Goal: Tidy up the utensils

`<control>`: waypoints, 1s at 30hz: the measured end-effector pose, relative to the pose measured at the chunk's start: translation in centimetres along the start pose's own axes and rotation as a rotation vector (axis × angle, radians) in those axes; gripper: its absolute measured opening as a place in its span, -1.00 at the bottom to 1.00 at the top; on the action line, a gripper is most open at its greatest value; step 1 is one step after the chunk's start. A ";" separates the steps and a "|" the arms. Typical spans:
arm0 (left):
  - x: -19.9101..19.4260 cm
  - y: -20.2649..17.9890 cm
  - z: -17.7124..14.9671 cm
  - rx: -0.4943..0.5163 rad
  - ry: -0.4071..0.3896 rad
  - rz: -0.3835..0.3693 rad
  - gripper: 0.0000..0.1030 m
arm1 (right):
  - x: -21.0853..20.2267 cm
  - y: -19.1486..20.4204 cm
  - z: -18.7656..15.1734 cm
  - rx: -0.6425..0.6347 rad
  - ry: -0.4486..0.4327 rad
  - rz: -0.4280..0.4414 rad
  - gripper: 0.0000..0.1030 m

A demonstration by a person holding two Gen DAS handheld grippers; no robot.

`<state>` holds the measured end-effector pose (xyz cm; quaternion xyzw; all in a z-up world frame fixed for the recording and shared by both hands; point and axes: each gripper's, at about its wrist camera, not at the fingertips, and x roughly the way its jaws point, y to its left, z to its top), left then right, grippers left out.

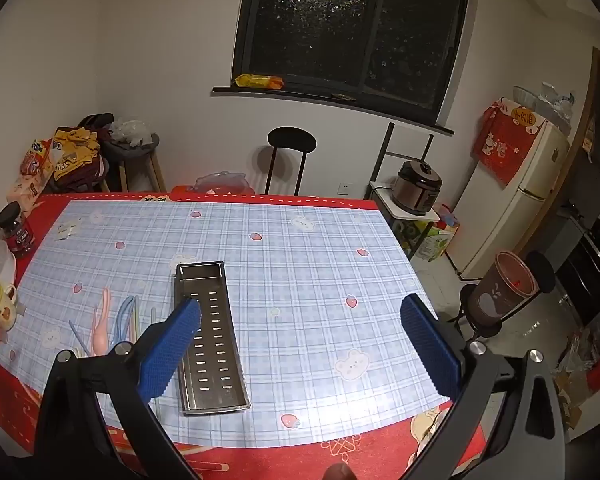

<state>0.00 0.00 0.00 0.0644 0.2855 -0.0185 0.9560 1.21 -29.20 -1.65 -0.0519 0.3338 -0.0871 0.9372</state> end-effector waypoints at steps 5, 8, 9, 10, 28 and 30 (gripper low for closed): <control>0.0 0.0 0.0 0.006 -0.002 0.006 0.90 | -0.1 0.0 0.1 0.003 -0.001 0.002 0.91; 0.0 0.0 0.0 0.003 0.000 0.009 0.90 | -0.1 0.0 0.1 0.007 0.001 0.003 0.91; 0.1 0.0 0.0 0.001 0.000 0.009 0.90 | -0.1 0.0 0.1 0.008 0.002 0.004 0.91; -0.1 0.0 -0.1 -0.001 0.001 0.010 0.90 | -0.1 0.1 0.1 0.001 -0.001 0.003 0.91; 0.1 0.3 -0.1 -0.013 0.007 0.014 0.90 | -0.1 0.1 0.3 0.007 0.004 0.003 0.90; 0.0 0.3 -0.1 -0.014 0.006 0.013 0.90 | -0.1 0.0 0.3 0.010 0.003 0.004 0.91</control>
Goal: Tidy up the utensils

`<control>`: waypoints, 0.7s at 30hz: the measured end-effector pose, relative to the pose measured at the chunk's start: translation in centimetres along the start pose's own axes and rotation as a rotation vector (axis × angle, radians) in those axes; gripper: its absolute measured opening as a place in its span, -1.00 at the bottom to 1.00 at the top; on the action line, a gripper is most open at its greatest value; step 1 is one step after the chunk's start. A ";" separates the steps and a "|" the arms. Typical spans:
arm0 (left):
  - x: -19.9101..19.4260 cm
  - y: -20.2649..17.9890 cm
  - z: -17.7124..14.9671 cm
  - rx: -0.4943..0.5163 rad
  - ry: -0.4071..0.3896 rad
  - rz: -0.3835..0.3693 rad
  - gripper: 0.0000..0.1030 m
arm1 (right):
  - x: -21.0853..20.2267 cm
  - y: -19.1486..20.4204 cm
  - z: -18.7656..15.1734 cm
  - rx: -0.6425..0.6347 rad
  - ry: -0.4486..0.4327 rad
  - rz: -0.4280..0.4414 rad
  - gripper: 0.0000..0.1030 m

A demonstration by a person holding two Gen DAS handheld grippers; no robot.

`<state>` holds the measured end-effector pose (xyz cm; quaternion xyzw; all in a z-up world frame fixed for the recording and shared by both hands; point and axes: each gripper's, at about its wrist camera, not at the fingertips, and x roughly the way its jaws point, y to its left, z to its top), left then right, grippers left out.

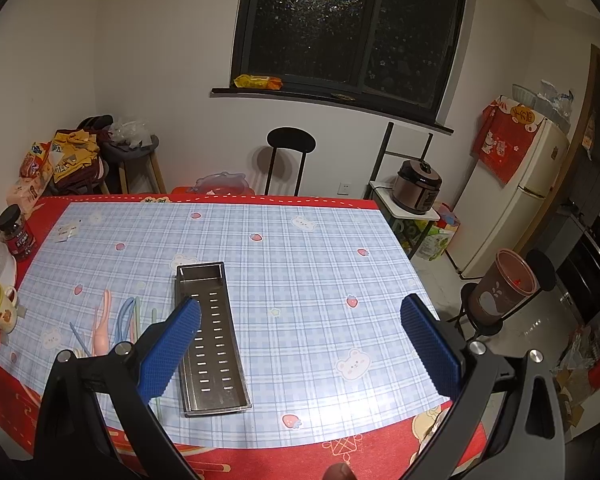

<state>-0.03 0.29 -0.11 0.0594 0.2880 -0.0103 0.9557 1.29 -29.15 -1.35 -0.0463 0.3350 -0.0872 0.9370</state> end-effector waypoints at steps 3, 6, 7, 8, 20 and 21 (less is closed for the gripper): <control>0.0 0.1 0.0 -0.001 -0.001 -0.002 0.90 | 0.0 0.0 0.0 0.001 -0.001 0.000 0.90; 0.0 0.0 -0.1 -0.001 -0.002 -0.003 0.90 | 0.0 -0.1 0.0 0.002 0.000 -0.001 0.91; 0.0 0.0 -0.1 -0.002 -0.002 -0.002 0.90 | 0.0 0.0 0.0 0.002 -0.001 0.000 0.90; 0.0 0.0 -0.1 -0.002 -0.002 -0.002 0.90 | 0.0 -0.1 0.0 0.002 -0.001 0.000 0.90; -0.2 0.2 -0.2 -0.009 -0.002 0.001 0.90 | -0.1 -0.1 0.0 0.005 -0.001 0.002 0.91; -0.2 0.2 -0.2 -0.009 -0.002 0.000 0.90 | -0.1 -0.1 0.0 0.005 -0.001 0.002 0.91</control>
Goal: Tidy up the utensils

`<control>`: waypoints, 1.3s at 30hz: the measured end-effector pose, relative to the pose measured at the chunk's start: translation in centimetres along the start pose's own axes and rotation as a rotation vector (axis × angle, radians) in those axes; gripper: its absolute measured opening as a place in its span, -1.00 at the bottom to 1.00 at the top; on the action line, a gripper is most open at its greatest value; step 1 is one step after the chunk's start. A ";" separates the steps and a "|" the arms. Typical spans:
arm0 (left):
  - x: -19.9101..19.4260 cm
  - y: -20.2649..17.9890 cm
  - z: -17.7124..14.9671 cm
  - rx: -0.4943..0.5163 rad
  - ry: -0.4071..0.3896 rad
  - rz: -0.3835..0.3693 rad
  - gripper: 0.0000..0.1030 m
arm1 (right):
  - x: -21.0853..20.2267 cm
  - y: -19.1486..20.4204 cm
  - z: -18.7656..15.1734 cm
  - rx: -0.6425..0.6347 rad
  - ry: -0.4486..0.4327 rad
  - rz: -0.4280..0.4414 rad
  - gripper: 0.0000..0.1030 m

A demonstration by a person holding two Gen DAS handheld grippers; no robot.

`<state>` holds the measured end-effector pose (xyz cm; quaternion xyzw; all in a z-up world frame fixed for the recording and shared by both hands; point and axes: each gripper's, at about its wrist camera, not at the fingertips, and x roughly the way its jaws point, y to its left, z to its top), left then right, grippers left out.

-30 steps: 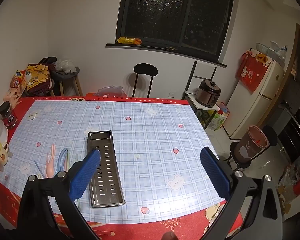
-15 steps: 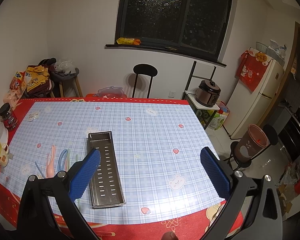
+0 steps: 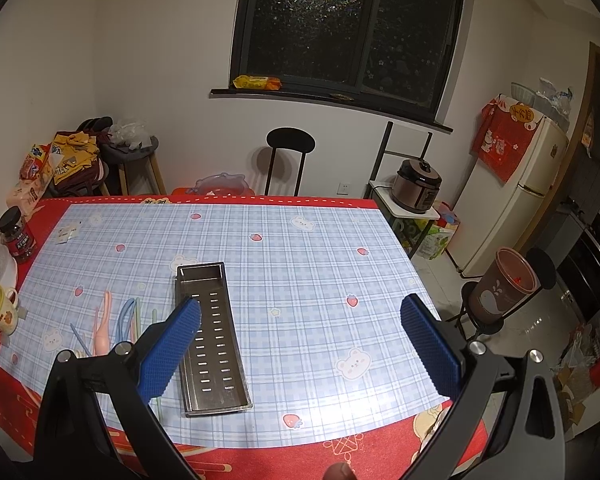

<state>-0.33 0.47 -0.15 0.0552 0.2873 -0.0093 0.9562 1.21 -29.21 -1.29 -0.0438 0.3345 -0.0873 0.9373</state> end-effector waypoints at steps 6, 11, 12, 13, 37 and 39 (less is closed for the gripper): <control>-0.1 0.0 0.0 0.002 -0.001 -0.004 0.90 | 0.1 0.0 -0.3 0.006 0.000 0.001 0.90; 0.1 0.1 0.0 0.000 0.010 -0.009 0.90 | 0.1 0.0 -0.4 0.008 -0.001 0.004 0.90; 0.0 0.1 0.0 0.000 0.010 -0.008 0.90 | 0.1 0.1 -0.4 0.009 0.000 0.004 0.90; 0.0 0.1 0.0 0.000 0.010 -0.010 0.90 | 0.1 0.1 -0.5 0.010 0.001 0.004 0.90; 0.7 0.9 -0.3 -0.041 0.045 -0.082 0.90 | 0.6 0.0 -0.8 0.018 0.017 0.042 0.91; 1.2 1.6 -0.6 -0.073 0.060 -0.091 0.90 | 1.3 0.2 -1.1 0.030 0.040 0.094 0.90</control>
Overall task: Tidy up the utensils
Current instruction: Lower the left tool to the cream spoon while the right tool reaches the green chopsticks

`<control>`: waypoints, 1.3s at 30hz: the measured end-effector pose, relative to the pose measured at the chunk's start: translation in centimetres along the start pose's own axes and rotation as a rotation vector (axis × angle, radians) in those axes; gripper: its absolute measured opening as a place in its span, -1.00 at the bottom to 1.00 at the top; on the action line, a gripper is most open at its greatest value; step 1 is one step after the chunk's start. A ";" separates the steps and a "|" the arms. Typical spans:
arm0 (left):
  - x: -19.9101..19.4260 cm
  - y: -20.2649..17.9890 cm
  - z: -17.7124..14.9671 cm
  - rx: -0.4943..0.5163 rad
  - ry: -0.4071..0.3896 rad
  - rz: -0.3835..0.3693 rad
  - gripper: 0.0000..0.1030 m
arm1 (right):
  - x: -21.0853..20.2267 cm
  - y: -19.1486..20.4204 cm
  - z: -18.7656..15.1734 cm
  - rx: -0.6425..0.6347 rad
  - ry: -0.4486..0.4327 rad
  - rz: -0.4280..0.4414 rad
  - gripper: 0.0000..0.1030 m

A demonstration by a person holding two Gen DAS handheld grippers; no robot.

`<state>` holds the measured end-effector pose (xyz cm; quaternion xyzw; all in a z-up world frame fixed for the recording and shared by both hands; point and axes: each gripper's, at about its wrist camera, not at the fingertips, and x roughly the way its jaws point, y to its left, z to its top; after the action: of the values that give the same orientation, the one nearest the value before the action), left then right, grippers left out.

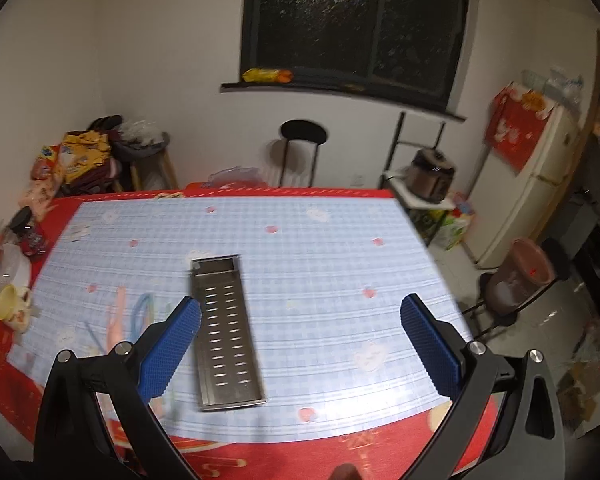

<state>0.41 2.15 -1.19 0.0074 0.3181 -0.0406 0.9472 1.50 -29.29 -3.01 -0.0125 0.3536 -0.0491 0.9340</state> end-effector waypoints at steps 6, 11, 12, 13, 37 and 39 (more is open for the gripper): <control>2.6 3.4 -2.0 -0.030 0.075 0.063 0.90 | 2.7 0.8 -1.4 0.017 0.049 0.142 0.90; 6.3 8.4 -5.7 -0.132 0.201 0.142 0.88 | 6.0 3.3 -3.2 -0.062 0.048 0.253 0.90; 7.0 9.2 -6.6 -0.147 0.231 0.156 0.86 | 7.3 4.2 -3.6 -0.100 0.099 0.280 0.90; 7.7 10.1 -7.6 -0.158 0.264 0.168 0.83 | 8.4 5.2 -4.1 -0.132 0.135 0.304 0.90; 13.6 10.9 -18.6 -0.287 0.521 -0.036 -0.35 | 17.6 17.9 -12.4 -0.352 0.516 0.577 -0.37; 13.9 10.7 -18.8 -0.290 0.526 -0.040 -0.35 | 17.9 18.0 -12.4 -0.360 0.519 0.561 -0.60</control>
<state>1.03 12.52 -24.66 -0.1239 0.5550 -0.0100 0.8225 8.15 -13.05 -25.19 -0.0657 0.5696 0.2681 0.7742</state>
